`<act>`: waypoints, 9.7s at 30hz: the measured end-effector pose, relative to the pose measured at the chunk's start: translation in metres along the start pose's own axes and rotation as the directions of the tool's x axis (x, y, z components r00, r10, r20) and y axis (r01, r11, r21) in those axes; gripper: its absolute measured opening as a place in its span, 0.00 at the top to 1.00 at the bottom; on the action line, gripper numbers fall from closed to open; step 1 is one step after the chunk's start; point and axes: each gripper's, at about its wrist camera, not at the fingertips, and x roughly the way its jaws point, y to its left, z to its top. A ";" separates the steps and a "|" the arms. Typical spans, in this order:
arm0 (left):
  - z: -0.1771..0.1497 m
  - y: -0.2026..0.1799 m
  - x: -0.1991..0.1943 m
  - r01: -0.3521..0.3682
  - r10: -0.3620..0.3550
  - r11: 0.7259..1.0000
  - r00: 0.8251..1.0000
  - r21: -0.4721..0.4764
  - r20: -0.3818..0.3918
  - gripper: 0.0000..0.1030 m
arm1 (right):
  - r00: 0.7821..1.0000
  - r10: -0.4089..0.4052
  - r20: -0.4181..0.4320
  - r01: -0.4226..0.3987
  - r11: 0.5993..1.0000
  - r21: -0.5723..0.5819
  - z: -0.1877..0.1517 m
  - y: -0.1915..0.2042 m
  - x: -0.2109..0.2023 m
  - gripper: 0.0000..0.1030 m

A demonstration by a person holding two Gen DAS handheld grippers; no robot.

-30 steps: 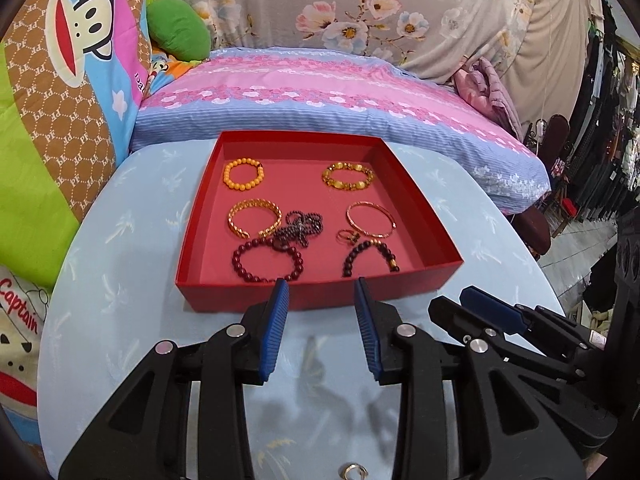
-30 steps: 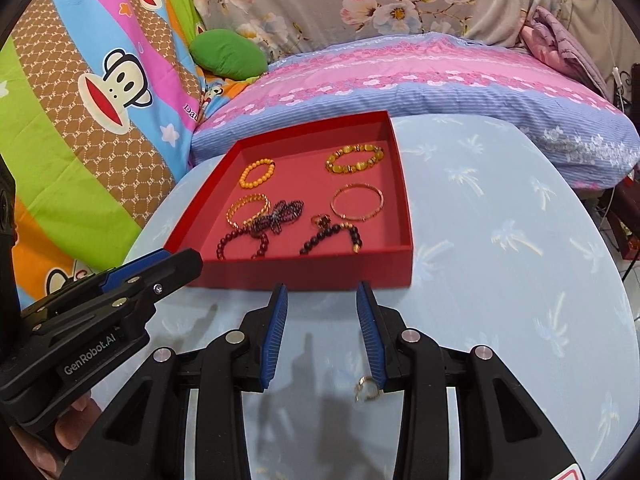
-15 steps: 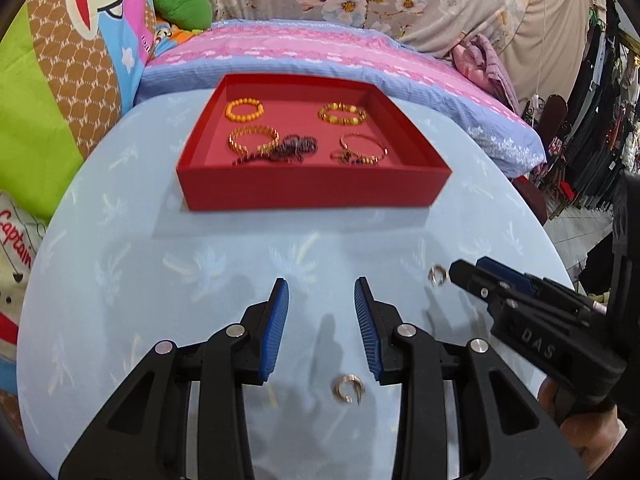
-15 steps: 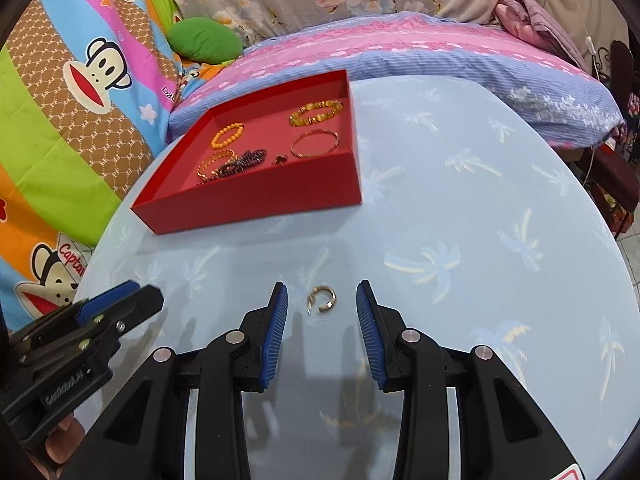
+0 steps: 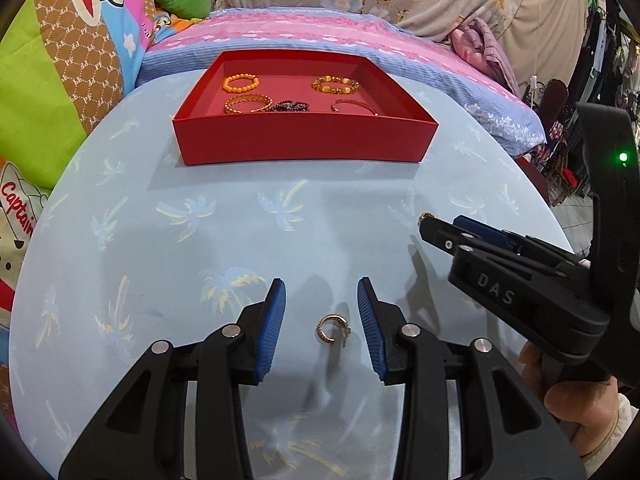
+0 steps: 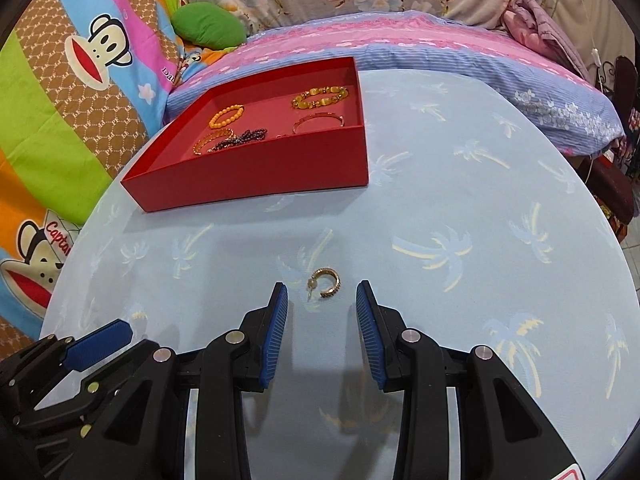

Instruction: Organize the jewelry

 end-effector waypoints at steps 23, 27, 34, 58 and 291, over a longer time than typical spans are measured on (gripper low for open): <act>-0.016 0.000 -0.007 -0.007 0.007 1.000 1.000 0.012 0.000 0.61 | 1.000 -0.027 -0.005 0.027 1.000 -0.015 -0.032 0.001 -0.019 0.83; -0.024 -0.006 -0.009 0.008 -0.008 1.000 1.000 0.029 -0.007 0.61 | 1.000 -0.014 -0.010 0.014 1.000 0.000 -0.043 -0.002 -0.028 0.83; -0.028 -0.009 -0.004 -0.018 0.018 0.999 1.000 0.027 -0.011 0.62 | 1.000 -0.006 -0.009 0.006 1.000 0.010 -0.047 -0.002 -0.032 0.83; -0.024 -0.012 0.004 -0.053 0.054 0.998 0.998 0.045 -0.015 0.83 | 1.000 0.010 -0.011 -0.010 1.000 0.012 -0.049 0.004 -0.034 0.83; 0.106 0.053 0.038 -0.266 0.278 0.958 0.955 -0.111 0.105 0.07 | 0.979 -0.140 0.144 0.145 0.989 -0.019 0.084 0.019 0.002 0.12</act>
